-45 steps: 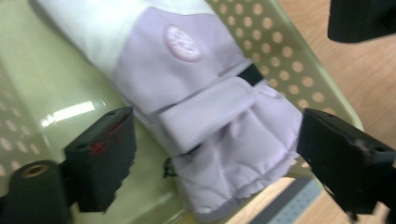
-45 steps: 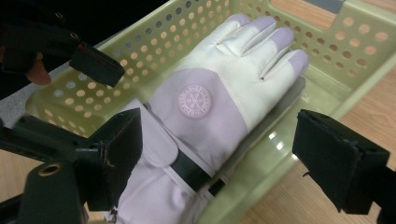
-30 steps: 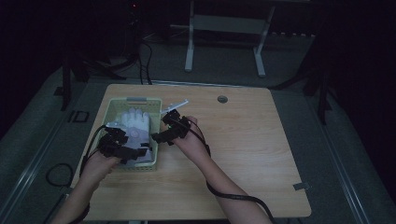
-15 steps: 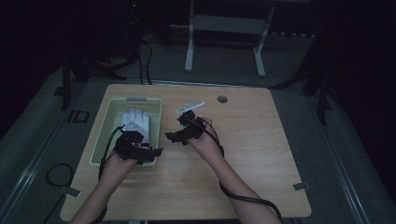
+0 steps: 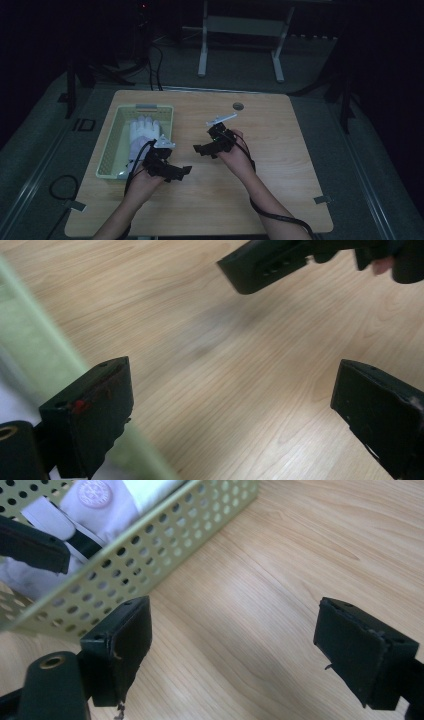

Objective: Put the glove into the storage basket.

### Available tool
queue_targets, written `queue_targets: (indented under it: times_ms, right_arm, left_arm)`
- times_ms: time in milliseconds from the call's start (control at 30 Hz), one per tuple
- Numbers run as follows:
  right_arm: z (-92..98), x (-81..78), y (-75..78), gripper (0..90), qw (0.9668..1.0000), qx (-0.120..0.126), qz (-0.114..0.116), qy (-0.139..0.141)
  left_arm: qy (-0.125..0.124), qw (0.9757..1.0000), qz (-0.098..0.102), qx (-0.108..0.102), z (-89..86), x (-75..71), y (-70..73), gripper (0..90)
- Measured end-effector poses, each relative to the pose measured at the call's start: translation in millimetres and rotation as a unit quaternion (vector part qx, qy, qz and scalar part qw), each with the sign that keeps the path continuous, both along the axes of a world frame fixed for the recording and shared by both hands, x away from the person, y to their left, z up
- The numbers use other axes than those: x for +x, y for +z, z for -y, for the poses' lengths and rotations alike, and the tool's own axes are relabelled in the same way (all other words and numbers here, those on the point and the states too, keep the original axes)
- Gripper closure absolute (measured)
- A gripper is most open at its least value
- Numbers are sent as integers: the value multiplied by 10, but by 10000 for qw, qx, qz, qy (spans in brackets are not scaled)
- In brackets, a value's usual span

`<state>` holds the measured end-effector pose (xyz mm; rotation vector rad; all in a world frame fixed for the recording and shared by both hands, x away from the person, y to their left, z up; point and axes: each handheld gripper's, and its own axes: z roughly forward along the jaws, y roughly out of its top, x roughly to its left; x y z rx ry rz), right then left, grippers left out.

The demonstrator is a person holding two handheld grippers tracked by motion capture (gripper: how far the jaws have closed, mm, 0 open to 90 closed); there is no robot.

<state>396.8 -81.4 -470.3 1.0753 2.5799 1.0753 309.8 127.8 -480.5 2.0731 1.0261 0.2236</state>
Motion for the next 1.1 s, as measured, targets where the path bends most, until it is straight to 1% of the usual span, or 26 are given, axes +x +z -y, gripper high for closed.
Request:
queue_targets:
  times_ms: [33,67,133,167,233,300,400,467,533,567,667,700,733,767,800,833,867,933,967,1033,1100]
  right_arm:
    - [22,1,-7,154,10000,2,12,1]
    - [77,-3,-26,154,10000,3,-10,-23]
    - [129,-10,-52,155,10000,6,-20,-39]
    - [156,-13,-66,156,10000,15,-10,-35]
    - [212,-20,-96,155,10000,26,8,-62]
    - [267,-30,-125,155,9999,56,-23,-118]
    - [319,-39,-162,155,9999,65,-35,-128]
    - [386,-53,-218,151,9999,32,-55,-127]
    - [430,-62,-254,151,9999,46,-14,-98]
    - [466,-74,-289,149,9999,72,-22,-97]
    - [497,-84,-332,149,9999,65,-19,-107]
    - [512,-87,-355,149,9999,49,-23,-117]
    - [526,-90,-376,149,9999,43,-47,-128]
    - [541,-89,-398,150,9999,46,-57,-112]
    - [541,-89,-398,150,9999,46,-57,-112]
    - [552,-95,-414,153,9999,70,-66,-106]
    - [575,-103,-454,155,9999,124,-20,-44]
    - [591,-119,-496,154,9998,182,8,-37]
    - [599,-124,-522,154,9998,173,-12,-38]
    - [616,-137,-579,153,9998,176,7,-46]
    - [638,-147,-631,154,9999,155,-4,-48]
  left_arm:
    - [-36,10000,9,32,66,-5,-16,35]
    - [-56,10000,20,58,95,-7,-25,36]
    - [-25,9999,12,105,153,-13,-48,36]
    - [2,9999,16,107,180,-16,-61,35]
    - [-41,10000,39,75,237,-31,-85,35]
    - [-94,9998,81,156,293,-41,-112,35]
    - [-53,9998,113,124,341,-57,-135,35]
    - [-15,9998,178,57,411,-94,-166,35]
    - [46,9997,251,53,456,-122,-191,36]
    - [61,9995,285,75,478,-133,-207,36]
    - [98,9994,309,151,539,-161,-269,36]
    - [135,9993,330,136,555,-172,-293,35]
    - [144,9994,299,93,565,-180,-314,36]
    - [138,9996,262,4,575,-186,-337,36]
    - [138,9996,262,4,575,-186,-337,36]
    - [197,9994,271,-65,596,-209,-385,36]
    - [218,9992,317,-70,603,-221,-404,35]
    - [253,9991,350,-51,622,-237,-445,35]
    - [273,9990,354,-80,632,-246,-470,36]
    - [271,9990,364,-26,652,-262,-522,35]
    - [287,9989,365,-47,670,-280,-576,35]
